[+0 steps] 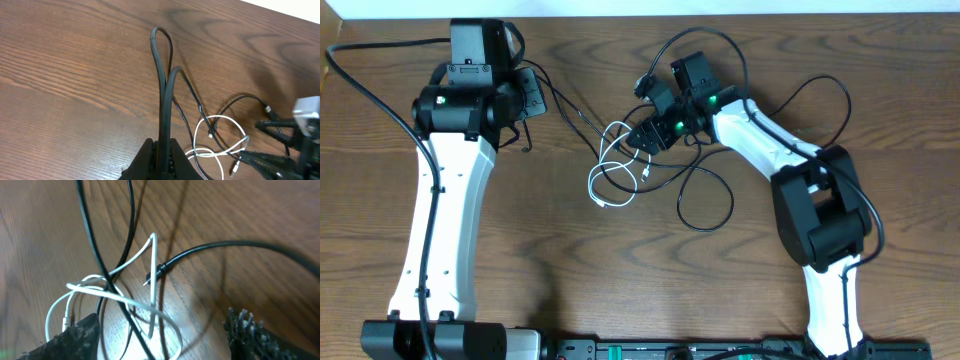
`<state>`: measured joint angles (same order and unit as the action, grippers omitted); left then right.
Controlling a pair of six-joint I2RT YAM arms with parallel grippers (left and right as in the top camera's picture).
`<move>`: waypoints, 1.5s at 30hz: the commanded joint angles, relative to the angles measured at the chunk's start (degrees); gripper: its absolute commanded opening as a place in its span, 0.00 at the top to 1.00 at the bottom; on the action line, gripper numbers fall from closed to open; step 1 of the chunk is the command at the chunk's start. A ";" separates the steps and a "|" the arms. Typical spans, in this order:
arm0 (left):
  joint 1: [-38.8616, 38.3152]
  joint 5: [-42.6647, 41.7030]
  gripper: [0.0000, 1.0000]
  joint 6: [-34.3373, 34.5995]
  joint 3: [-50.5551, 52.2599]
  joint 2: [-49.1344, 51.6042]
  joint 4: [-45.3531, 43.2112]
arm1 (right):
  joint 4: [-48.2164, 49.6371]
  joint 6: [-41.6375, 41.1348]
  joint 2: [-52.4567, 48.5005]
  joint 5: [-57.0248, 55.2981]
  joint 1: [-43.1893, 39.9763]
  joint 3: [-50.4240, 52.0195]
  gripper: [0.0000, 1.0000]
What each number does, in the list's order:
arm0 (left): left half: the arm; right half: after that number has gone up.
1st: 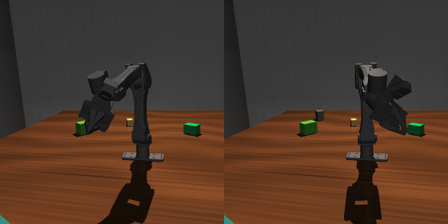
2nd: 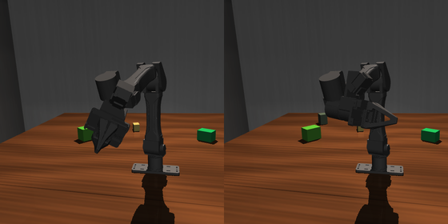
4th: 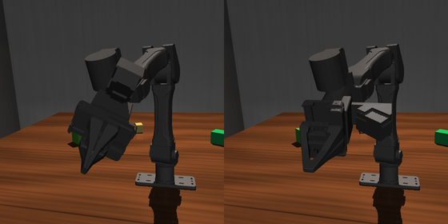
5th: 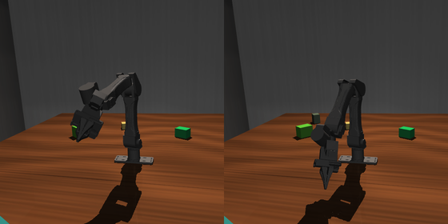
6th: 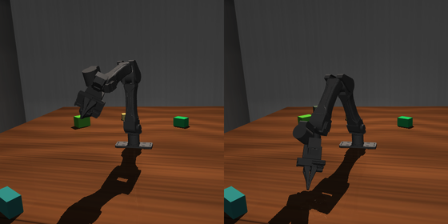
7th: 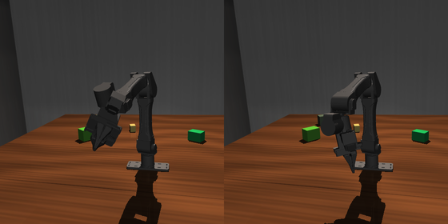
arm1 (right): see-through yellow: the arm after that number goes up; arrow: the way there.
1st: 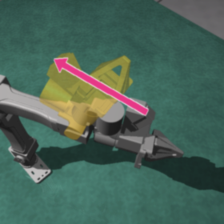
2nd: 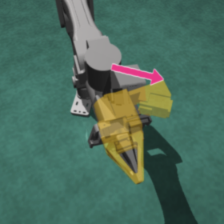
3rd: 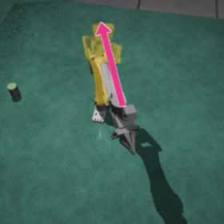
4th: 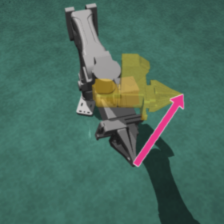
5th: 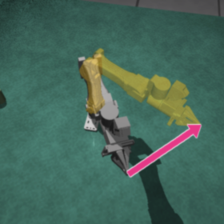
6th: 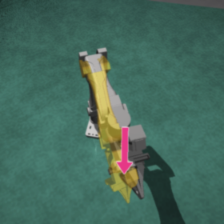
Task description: Untangle cables
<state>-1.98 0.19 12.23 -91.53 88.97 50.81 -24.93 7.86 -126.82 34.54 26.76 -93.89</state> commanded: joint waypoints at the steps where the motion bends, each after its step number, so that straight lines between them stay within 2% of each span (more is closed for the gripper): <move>1: 0.09 0.26 0.93 0.61 -0.20 -0.63 0.20 | 1.57 -2.05 -1.84 4.22 0.37 0.33 0.27; 8: 0.09 0.26 0.93 0.61 -0.20 -0.63 0.24 | 8.17 -6.82 -5.86 3.39 2.29 0.33 0.39; 10: 0.09 0.26 0.93 0.61 -0.20 -0.63 0.37 | 9.07 -8.37 -6.45 2.01 2.54 0.33 0.47; 11: 0.09 0.28 0.93 0.61 -0.20 -0.63 0.42 | 9.29 -8.94 -6.56 1.29 2.54 0.33 0.58; 13: 0.09 0.28 0.92 0.59 -0.20 -0.63 0.57 | 9.31 -11.21 -6.58 -1.01 2.54 0.31 0.89; 14: 0.09 0.28 0.93 0.59 -0.20 -0.63 0.61 | 9.31 -12.26 -6.56 -1.66 2.40 0.24 0.99; 17: 0.09 0.28 0.93 0.59 -0.15 -0.63 0.61 | 9.05 -15.80 -5.38 -1.11 1.05 0.13 0.99; 21: 0.09 0.33 0.93 0.57 -0.11 -0.63 0.76 | 8.17 -16.61 0.59 1.31 -2.08 0.09 0.99; 26: 0.35 2.14 0.93 0.59 0.13 -0.59 0.81 | 5.81 -16.63 14.03 1.42 -6.64 0.09 0.99; 31: 0.87 9.51 0.93 2.08 1.11 -0.57 1.60 | 5.29 -16.65 29.09 1.09 -11.89 0.09 0.99; 36: 2.69 13.88 0.93 3.13 1.64 -0.46 2.73 | 5.46 -16.65 41.29 -5.42 -17.75 0.09 0.99; 40: 4.90 14.03 0.92 3.13 1.68 -0.24 3.23 | 5.38 -16.63 46.80 -10.58 -22.38 0.09 0.99; 45: 6.71 14.03 0.92 3.10 1.68 -0.22 3.61 | 3.98 -16.85 48.61 -11.10 -28.28 0.09 0.99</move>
<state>3.46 11.60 14.68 -90.48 88.97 54.02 -19.97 -8.16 -78.15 26.96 1.45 -93.80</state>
